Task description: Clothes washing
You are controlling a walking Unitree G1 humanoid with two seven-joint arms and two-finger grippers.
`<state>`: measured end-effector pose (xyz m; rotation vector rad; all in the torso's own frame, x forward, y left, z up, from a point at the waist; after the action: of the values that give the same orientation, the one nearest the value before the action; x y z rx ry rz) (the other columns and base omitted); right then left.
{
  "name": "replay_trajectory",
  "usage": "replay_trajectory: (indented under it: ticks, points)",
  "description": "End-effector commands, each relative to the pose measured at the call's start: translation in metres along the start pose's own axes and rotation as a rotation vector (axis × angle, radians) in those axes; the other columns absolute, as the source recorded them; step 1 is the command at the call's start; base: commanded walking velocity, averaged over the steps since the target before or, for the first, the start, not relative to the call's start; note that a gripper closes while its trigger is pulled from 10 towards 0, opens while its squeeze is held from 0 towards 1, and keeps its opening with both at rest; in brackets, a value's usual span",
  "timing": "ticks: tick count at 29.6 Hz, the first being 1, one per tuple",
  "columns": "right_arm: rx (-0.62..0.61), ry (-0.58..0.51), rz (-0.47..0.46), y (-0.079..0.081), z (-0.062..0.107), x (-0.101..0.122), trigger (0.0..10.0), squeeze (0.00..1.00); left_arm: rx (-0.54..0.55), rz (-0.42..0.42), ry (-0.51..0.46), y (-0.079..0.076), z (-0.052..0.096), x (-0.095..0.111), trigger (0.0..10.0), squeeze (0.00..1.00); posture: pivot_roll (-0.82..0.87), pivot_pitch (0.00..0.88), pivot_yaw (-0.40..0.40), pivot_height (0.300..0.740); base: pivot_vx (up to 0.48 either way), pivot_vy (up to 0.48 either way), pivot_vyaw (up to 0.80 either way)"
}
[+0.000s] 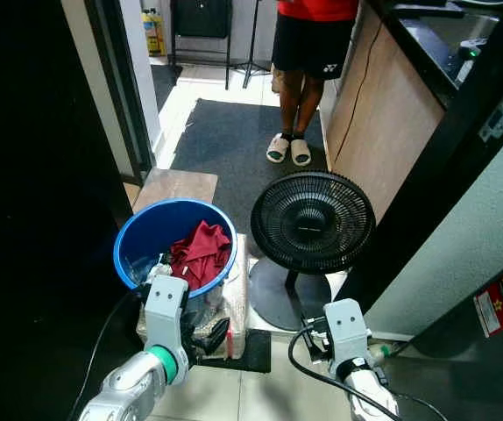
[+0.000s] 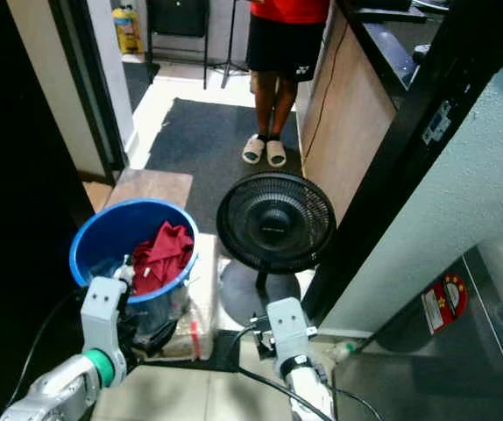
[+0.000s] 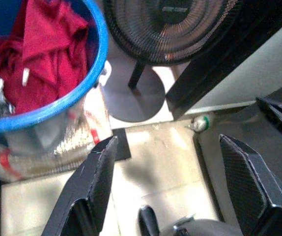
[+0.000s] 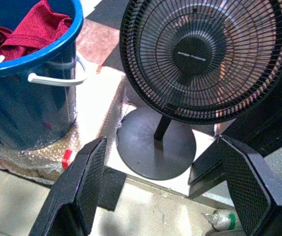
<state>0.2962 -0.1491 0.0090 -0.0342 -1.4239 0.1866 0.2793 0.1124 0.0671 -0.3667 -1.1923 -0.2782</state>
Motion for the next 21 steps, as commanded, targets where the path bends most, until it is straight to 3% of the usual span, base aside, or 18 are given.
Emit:
replay_trajectory:
  ticks: [1,3,7,13,14,16,18,21]
  points:
    - [-0.024,0.013,-0.011,-0.005,0.004,-0.005,10.0,0.00,-0.004,-0.017,0.025,-0.002,-0.001,-0.007,10.0,0.00,-0.03,0.048,0.059,0.740,0.000,0.000,0.00]
    - [-0.027,0.012,-0.010,-0.007,0.005,-0.005,10.0,0.00,0.010,-0.022,0.022,-0.002,-0.003,-0.007,10.0,0.00,-0.03,0.049,0.060,0.740,0.000,0.000,0.00]
    - [-0.057,-0.007,-0.009,-0.013,0.007,-0.001,10.0,0.00,0.071,-0.143,-0.008,0.001,-0.011,-0.003,10.0,0.00,-0.06,0.051,0.082,0.740,0.000,0.000,0.00]
    - [-0.088,-0.037,-0.029,-0.013,0.005,0.007,10.0,0.00,0.098,-0.178,-0.040,0.005,-0.016,0.003,10.0,0.00,-0.06,0.053,0.084,0.740,0.000,0.000,0.00]
    - [-0.092,-0.057,-0.048,-0.004,0.001,0.013,10.0,0.00,0.114,-0.197,-0.042,0.011,-0.016,0.006,10.0,0.00,-0.04,0.042,0.095,0.740,0.000,0.000,0.00]
    - [-0.092,-0.057,-0.048,-0.004,0.001,0.013,10.0,0.00,0.114,-0.197,-0.042,0.011,-0.016,0.006,10.0,0.00,-0.04,0.042,0.095,0.740,0.000,0.000,0.00]
    - [-0.062,-0.097,-0.084,0.014,-0.006,0.027,10.0,0.00,0.165,-0.230,-0.034,0.025,-0.019,0.013,10.0,0.00,-0.01,0.041,0.092,0.740,0.000,0.000,0.00]
    - [-0.022,-0.111,-0.085,0.026,-0.009,0.033,10.0,0.00,0.201,-0.256,-0.023,0.038,-0.019,0.015,10.0,0.00,-0.01,0.041,0.093,0.740,0.000,0.000,0.00]
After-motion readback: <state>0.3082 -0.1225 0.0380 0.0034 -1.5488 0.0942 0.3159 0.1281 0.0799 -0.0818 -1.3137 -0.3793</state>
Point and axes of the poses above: a point about 5 cm out from each wrist's last joint towards the gripper, its own z axis pointing back from the gripper into the wrist, its own x axis along the axis of the wrist's last joint, y = z × x, the point moved 3 cm from there along -z, pointing out of the wrist towards the gripper, and after that the axes turned 4 degrees about -z, right-handed, at the moved point
